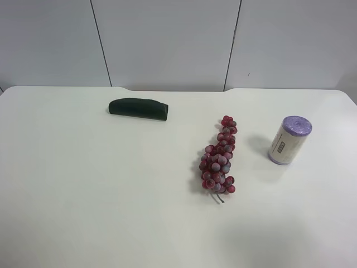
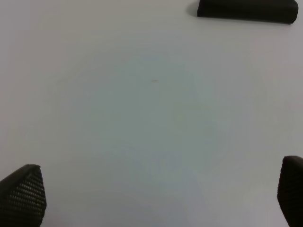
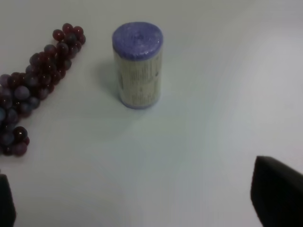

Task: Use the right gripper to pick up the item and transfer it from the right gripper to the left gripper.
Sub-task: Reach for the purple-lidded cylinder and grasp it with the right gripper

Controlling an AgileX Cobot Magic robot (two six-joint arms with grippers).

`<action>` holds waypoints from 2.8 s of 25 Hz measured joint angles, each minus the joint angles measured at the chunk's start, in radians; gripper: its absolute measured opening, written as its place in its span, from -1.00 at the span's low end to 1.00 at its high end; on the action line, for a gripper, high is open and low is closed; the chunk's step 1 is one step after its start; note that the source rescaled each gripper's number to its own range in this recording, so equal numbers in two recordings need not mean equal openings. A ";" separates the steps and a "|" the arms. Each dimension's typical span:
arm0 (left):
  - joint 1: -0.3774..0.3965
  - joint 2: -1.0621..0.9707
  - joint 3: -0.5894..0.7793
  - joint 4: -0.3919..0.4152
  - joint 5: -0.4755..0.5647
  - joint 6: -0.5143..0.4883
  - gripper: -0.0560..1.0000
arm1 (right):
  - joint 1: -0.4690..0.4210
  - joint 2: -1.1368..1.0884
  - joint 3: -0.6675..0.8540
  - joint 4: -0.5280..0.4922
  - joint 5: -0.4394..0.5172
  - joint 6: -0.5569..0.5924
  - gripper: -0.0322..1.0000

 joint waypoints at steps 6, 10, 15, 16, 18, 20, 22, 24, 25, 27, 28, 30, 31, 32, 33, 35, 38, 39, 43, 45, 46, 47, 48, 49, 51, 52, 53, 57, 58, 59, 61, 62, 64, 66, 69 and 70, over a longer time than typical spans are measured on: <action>0.000 0.000 0.000 0.000 0.000 0.001 1.00 | 0.000 0.000 0.000 0.000 0.000 0.000 1.00; 0.000 0.000 0.000 0.000 0.000 0.000 1.00 | 0.000 0.000 0.000 0.000 0.000 0.000 1.00; 0.000 0.000 0.000 0.000 0.000 0.000 1.00 | 0.000 0.000 0.000 0.000 0.000 0.000 1.00; 0.000 0.000 0.000 0.000 0.000 0.000 1.00 | 0.000 0.000 0.000 0.000 0.000 0.000 1.00; 0.000 0.000 0.000 0.000 0.000 0.000 1.00 | 0.000 0.000 0.000 0.000 0.000 0.000 1.00; 0.000 0.000 0.000 0.000 0.000 0.000 1.00 | 0.000 0.000 0.000 0.000 0.000 0.000 1.00; 0.000 0.000 0.000 0.000 0.000 0.000 1.00 | 0.000 0.000 0.000 0.000 0.000 0.000 1.00; 0.000 0.000 0.000 0.000 0.000 0.000 1.00 | 0.000 0.000 0.000 0.000 0.000 0.000 1.00; 0.000 0.000 0.000 0.000 0.000 0.000 1.00 | 0.000 0.000 0.000 0.000 0.000 0.000 1.00; 0.000 0.000 0.000 0.000 0.000 0.000 1.00 | 0.000 0.000 0.000 0.000 0.000 0.000 1.00; 0.000 0.000 0.000 0.000 0.000 0.000 1.00 | 0.000 0.000 0.000 0.000 0.000 0.000 1.00; 0.000 0.000 0.000 0.000 0.000 0.000 1.00 | 0.000 0.000 0.000 0.000 0.000 0.000 1.00; 0.000 0.000 0.000 0.000 0.000 0.000 1.00 | 0.000 0.000 0.000 0.000 0.000 0.000 1.00; 0.000 0.000 0.000 0.000 0.000 0.000 1.00 | 0.000 0.000 0.000 0.000 0.000 0.000 1.00; 0.000 0.000 0.000 0.000 0.000 0.000 1.00 | 0.000 0.000 0.000 0.000 0.000 0.000 1.00; 0.000 0.000 0.000 0.000 0.000 0.000 1.00 | 0.000 0.008 -0.006 0.000 0.004 0.000 1.00; 0.000 0.000 0.000 0.000 0.000 0.000 1.00 | 0.000 0.094 -0.057 0.000 0.020 0.000 1.00; 0.000 0.000 0.000 0.000 0.000 0.000 1.00 | 0.000 0.139 -0.082 0.000 0.020 0.000 1.00; 0.000 0.000 0.000 0.000 0.000 0.000 1.00 | 0.000 0.337 -0.184 0.000 0.020 0.000 1.00; 0.000 0.000 0.000 0.000 0.000 0.000 1.00 | 0.000 0.434 -0.246 0.000 0.020 0.000 1.00; 0.000 0.000 0.000 0.000 0.000 0.000 1.00 | 0.000 0.484 -0.278 0.000 0.020 0.000 1.00; 0.000 0.000 0.000 0.000 0.000 0.000 1.00 | 0.000 0.525 -0.304 0.000 0.020 0.000 1.00; 0.000 0.000 0.000 0.000 0.000 0.000 1.00 | 0.000 0.573 -0.335 0.000 0.019 0.000 1.00; 0.000 0.000 0.000 0.000 0.000 0.000 1.00 | 0.000 0.621 -0.363 0.000 0.019 0.000 1.00; 0.000 0.000 0.000 0.000 0.000 0.000 1.00 | 0.000 0.708 -0.412 0.000 0.020 0.012 1.00; 0.000 0.000 0.000 0.000 0.000 0.000 1.00 | 0.000 0.756 -0.437 0.000 0.020 0.022 1.00; 0.000 0.000 0.000 0.000 0.000 0.000 1.00 | 0.000 0.804 -0.461 0.000 0.025 0.031 1.00; 0.000 0.000 0.000 0.000 0.000 0.000 1.00 | 0.000 0.992 -0.554 0.000 0.074 0.053 1.00; 0.000 0.000 0.000 0.000 0.000 0.000 1.00 | 0.000 1.034 -0.583 0.000 0.093 0.058 1.00; 0.000 0.000 0.000 0.000 0.000 0.000 1.00 | 0.000 1.084 -0.613 0.000 0.107 0.062 1.00; 0.000 0.000 0.000 0.000 0.000 0.000 1.00 | 0.000 1.171 -0.670 0.000 0.130 0.066 1.00; 0.000 0.000 0.000 0.000 0.000 0.000 1.00 | 0.000 1.215 -0.702 0.000 0.139 0.068 1.00; 0.000 0.000 0.000 0.000 0.000 0.000 1.00 | 0.000 1.296 -0.764 0.000 0.150 0.068 1.00; 0.000 0.000 0.000 0.000 0.000 0.000 1.00 | 0.000 1.363 -0.814 0.000 0.151 0.068 1.00; 0.000 0.000 0.000 0.000 0.000 0.000 1.00 | 0.000 1.463 -0.872 0.000 0.150 0.068 1.00; 0.000 0.000 0.000 0.000 0.000 0.000 1.00 | 0.000 1.495 -0.882 0.000 0.149 0.068 1.00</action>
